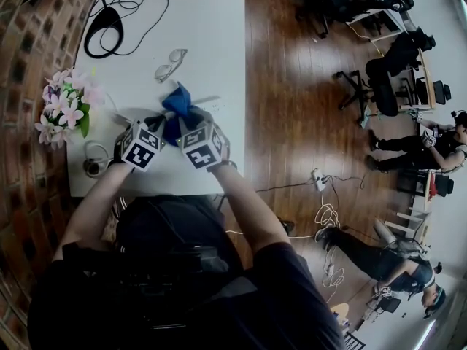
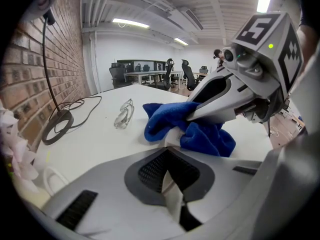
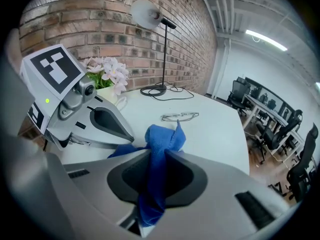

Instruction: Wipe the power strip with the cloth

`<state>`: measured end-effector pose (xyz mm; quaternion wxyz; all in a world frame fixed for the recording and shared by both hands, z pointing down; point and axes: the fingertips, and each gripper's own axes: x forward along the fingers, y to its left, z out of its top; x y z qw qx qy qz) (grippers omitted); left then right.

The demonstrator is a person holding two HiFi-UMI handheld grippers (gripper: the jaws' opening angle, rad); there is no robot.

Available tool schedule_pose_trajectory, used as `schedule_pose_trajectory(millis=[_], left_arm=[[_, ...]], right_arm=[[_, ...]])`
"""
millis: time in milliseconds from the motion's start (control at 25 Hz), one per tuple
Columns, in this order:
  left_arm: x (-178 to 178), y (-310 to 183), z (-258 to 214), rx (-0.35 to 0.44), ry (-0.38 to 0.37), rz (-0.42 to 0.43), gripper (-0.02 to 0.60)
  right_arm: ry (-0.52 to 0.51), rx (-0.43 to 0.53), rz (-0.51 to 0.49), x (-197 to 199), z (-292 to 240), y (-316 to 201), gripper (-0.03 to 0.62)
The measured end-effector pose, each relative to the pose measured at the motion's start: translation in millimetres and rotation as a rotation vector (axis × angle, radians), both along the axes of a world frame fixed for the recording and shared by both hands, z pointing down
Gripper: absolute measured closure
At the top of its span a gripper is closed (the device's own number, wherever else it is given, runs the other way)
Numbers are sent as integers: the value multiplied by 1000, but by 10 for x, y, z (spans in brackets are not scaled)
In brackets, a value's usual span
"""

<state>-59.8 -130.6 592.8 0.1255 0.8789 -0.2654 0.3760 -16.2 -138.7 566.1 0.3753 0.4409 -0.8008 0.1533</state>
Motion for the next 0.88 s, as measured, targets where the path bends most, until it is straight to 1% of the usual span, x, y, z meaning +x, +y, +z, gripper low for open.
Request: schedule_pose_trajectory(millis=[400,680,880], left_arm=[[8,7,13,-7,7,8,584],[2,13,2,-4,10,10,583],[-1,16,-3,-7,7,15,584]], right_arm=[[-18,-7,-74,-286,1,31,537],[-22,-19,-96,-346,3,44,537],[-13,-20,-148,-393,-7,43,537]])
